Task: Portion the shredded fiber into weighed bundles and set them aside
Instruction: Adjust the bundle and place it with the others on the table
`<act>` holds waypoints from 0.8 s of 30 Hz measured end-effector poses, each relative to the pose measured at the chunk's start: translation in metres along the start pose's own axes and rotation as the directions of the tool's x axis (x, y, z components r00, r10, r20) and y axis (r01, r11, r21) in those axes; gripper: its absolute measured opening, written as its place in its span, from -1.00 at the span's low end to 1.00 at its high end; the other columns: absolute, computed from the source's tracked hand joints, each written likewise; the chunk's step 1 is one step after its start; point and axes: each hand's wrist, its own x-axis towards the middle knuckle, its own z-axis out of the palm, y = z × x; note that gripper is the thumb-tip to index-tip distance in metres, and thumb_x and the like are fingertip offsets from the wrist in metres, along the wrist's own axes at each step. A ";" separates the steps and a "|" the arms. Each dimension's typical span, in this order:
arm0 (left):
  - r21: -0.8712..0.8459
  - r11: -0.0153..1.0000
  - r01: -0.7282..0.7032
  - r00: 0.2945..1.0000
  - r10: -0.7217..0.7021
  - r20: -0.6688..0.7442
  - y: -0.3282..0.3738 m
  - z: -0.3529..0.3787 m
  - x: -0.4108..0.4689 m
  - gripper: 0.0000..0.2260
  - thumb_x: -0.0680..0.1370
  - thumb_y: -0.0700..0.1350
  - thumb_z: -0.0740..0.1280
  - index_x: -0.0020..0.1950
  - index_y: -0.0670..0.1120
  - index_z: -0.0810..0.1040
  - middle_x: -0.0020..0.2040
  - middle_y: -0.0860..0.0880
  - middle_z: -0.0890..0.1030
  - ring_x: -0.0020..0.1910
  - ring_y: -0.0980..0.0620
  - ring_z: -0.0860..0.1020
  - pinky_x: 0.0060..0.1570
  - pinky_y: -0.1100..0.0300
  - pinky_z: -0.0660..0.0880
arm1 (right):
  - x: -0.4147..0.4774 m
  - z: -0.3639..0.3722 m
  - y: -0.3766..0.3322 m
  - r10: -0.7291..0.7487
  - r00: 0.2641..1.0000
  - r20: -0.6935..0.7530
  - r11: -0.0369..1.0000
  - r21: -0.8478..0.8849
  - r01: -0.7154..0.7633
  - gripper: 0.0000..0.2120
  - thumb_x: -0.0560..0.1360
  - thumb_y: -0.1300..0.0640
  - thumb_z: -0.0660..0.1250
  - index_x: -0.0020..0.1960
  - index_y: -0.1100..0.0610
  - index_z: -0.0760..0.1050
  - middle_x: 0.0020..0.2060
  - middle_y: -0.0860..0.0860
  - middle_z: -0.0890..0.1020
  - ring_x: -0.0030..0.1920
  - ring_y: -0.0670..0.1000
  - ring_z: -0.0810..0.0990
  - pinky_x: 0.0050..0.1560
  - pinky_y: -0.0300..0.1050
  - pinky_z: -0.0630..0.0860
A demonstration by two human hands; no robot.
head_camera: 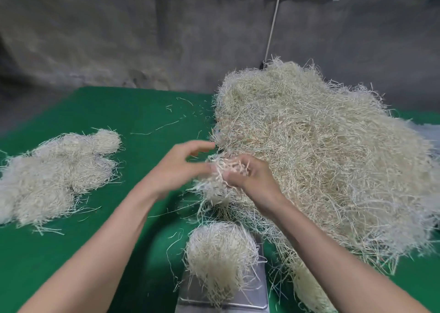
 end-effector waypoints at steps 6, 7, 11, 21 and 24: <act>0.175 0.981 -0.088 0.995 0.095 -0.033 -0.042 0.033 -0.028 -0.65 0.37 -0.25 0.50 -0.10 0.18 0.52 -0.11 0.21 0.58 -0.13 0.39 0.50 -0.11 0.39 0.37 | -0.037 -0.013 0.049 -0.127 0.988 0.093 0.921 -0.358 0.152 -0.84 0.43 0.27 0.41 -0.14 0.03 0.51 -0.11 -0.14 0.56 -0.06 -0.18 0.51 0.16 -0.15 0.46; 0.191 0.977 -0.097 0.992 0.112 -0.066 -0.047 0.037 -0.031 -0.64 0.37 -0.25 0.50 -0.11 0.19 0.50 -0.11 0.20 0.57 -0.14 0.40 0.49 -0.15 0.41 0.36 | -0.042 -0.016 0.057 -0.186 0.976 0.113 0.873 -0.436 0.217 -0.85 0.43 0.29 0.39 -0.14 0.05 0.54 -0.12 -0.14 0.58 -0.03 -0.18 0.52 0.25 -0.13 0.42; 0.214 0.968 -0.132 0.991 0.133 0.007 -0.065 0.051 -0.049 -0.69 0.41 -0.17 0.48 -0.10 0.23 0.51 -0.04 0.25 0.54 -0.04 0.43 0.46 0.03 0.51 0.32 | -0.055 -0.026 0.084 -0.347 0.932 0.108 0.707 -0.623 0.335 -0.87 0.43 0.20 0.31 -0.12 0.02 0.59 -0.14 -0.25 0.58 0.03 -0.20 0.53 0.32 -0.01 0.37; 0.437 0.878 -0.195 0.981 0.171 0.093 -0.107 0.073 -0.062 -0.83 0.55 0.00 0.28 -0.11 0.17 0.66 0.30 0.33 0.32 0.36 0.29 0.08 0.42 0.04 -0.36 | -0.062 -0.028 0.092 -0.178 0.978 0.107 0.842 -0.498 0.208 -0.76 0.48 -0.13 0.12 0.04 -0.19 0.51 0.12 -0.34 0.52 0.25 -0.24 0.42 0.42 0.15 0.13; 0.401 0.910 -0.107 0.993 0.118 -0.003 -0.105 0.081 -0.058 -0.89 0.47 0.00 0.40 -0.24 0.19 0.60 0.23 0.29 0.39 0.33 0.23 0.20 0.44 0.07 -0.24 | -0.061 -0.022 0.094 -0.204 0.966 0.161 0.742 -0.618 0.260 -0.85 0.55 0.09 0.28 0.05 -0.04 0.60 0.07 -0.26 0.55 0.24 -0.17 0.42 0.44 0.21 0.01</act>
